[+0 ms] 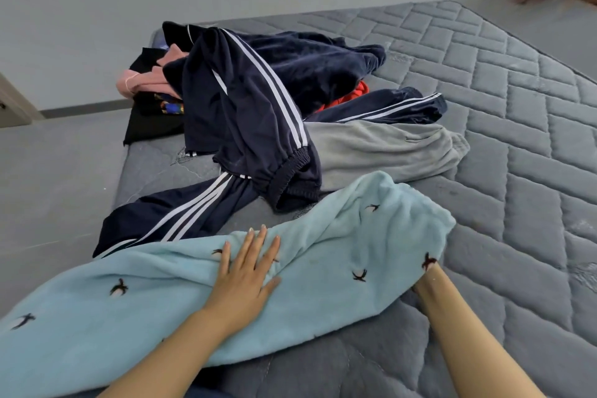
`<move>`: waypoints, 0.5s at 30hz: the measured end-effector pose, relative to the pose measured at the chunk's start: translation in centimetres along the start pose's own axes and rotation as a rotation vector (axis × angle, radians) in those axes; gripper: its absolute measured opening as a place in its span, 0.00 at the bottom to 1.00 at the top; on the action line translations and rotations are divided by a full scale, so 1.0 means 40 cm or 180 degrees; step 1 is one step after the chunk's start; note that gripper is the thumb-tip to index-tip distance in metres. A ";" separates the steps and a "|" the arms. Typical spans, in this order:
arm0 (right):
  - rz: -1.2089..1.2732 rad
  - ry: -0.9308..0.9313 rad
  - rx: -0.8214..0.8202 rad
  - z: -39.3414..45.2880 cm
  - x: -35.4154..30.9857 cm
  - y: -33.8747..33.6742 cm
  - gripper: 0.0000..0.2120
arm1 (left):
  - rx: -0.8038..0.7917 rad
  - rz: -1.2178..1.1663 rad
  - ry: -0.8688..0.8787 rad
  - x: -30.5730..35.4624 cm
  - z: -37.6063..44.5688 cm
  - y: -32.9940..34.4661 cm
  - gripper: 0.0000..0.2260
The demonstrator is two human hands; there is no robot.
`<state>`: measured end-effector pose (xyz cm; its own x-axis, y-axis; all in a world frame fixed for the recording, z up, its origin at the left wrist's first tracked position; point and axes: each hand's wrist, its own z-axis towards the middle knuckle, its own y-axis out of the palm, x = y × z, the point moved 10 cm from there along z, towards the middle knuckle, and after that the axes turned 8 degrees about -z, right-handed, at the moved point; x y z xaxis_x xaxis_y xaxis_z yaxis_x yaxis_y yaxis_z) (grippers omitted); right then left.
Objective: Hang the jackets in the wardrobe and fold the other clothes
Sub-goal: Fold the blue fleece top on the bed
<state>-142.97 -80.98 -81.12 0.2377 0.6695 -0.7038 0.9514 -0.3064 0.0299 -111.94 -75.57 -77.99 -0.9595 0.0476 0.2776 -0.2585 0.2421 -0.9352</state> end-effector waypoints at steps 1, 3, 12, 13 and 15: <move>0.0014 -0.0055 -0.0039 0.004 -0.014 0.009 0.16 | 0.0132 0.0048 0.0057 0.009 -0.001 -0.007 0.31; 0.0028 -0.0067 -0.0140 0.003 -0.020 0.039 0.15 | 0.0456 0.0041 0.0209 0.028 -0.004 -0.037 0.31; 0.0393 0.0197 -0.0025 0.008 0.039 0.146 0.12 | 0.1372 -0.1827 -0.0396 -0.025 0.099 -0.171 0.18; 0.0516 0.0206 -0.0033 0.011 0.028 0.145 0.12 | 0.1382 -0.1961 -0.0341 -0.003 0.106 -0.180 0.16; 0.0631 0.0170 -0.0221 0.011 -0.016 0.145 0.12 | 0.1434 -0.2107 -0.0174 0.049 0.127 -0.212 0.16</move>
<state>-137.67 -83.49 -80.83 0.4299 0.6362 -0.6406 0.8957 -0.3895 0.2143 -112.20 -82.44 -70.65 -0.5923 -0.0193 0.8055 -0.7850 -0.2116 -0.5823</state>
